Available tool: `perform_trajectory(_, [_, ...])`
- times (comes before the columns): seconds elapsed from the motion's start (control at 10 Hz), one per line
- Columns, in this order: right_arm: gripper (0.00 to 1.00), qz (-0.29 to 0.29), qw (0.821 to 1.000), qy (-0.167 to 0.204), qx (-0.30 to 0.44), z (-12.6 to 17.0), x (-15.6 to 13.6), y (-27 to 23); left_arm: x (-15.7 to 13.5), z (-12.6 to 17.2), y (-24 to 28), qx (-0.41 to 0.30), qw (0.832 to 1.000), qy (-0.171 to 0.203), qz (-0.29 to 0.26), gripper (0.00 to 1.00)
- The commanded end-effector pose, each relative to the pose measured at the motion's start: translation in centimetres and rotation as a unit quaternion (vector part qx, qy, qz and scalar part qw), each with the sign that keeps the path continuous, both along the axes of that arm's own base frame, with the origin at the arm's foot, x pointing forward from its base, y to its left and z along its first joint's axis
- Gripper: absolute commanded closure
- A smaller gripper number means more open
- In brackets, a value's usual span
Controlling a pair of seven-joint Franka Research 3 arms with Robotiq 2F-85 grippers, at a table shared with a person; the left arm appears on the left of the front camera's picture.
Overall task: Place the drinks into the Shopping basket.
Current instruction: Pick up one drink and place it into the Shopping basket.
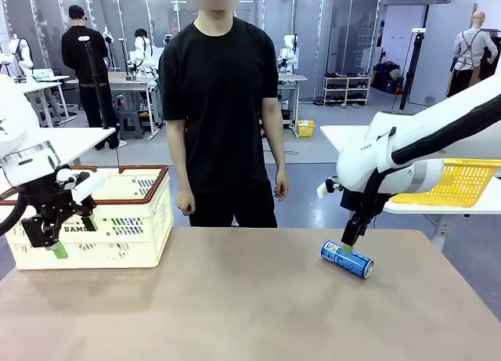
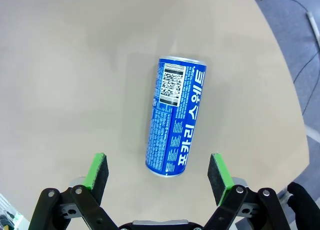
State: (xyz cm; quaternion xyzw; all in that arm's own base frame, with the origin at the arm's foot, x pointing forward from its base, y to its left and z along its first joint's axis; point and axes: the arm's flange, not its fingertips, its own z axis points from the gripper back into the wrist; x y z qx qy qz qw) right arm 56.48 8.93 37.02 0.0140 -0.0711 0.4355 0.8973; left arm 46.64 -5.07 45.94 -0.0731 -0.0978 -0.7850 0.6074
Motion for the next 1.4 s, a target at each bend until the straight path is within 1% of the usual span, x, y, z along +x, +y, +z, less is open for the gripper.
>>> perform_trajectory(0.0, [0.00, 0.023, 1.000, 0.001, -0.002, -1.4, 1.9, -0.5, -0.1, 0.1, 0.1, 0.000, 1.000, -0.002, 0.001, 0.00])
perform_trajectory(0.3, [0.00, 0.018, 1.000, 0.023, 0.007, -4.3, 3.0, -1.0, -0.1, 0.1, 0.1, 0.000, 1.000, -0.002, 0.001, 0.00])
perform_trajectory(0.5, [0.00, 0.016, 0.999, 0.029, 0.007, -5.6, 3.6, -1.3, -0.1, 0.1, 0.1, 0.000, 1.000, -0.002, 0.001, 0.00])
perform_trajectory(0.8, [0.00, 0.012, 0.999, 0.036, 0.011, -6.5, 4.3, -0.9, -0.1, 0.1, 0.1, 0.000, 1.000, -0.002, 0.001, 0.00])
perform_trajectory(1.1, [0.00, 0.005, 0.999, 0.043, -0.003, -6.8, 4.9, -0.5, -0.1, 0.1, 0.1, 0.000, 1.000, -0.002, 0.001, 0.00])
perform_trajectory(1.2, [0.15, -0.001, 0.999, 0.044, -0.012, -6.8, 5.0, -0.5, -0.1, 0.1, 0.1, 0.000, 1.000, -0.002, 0.001, 0.00])
perform_trajectory(1.3, [0.16, -0.011, 0.999, 0.049, -0.016, -6.8, 5.1, -0.4, -0.1, 0.1, 0.1, 0.000, 1.000, -0.002, 0.001, 0.00])
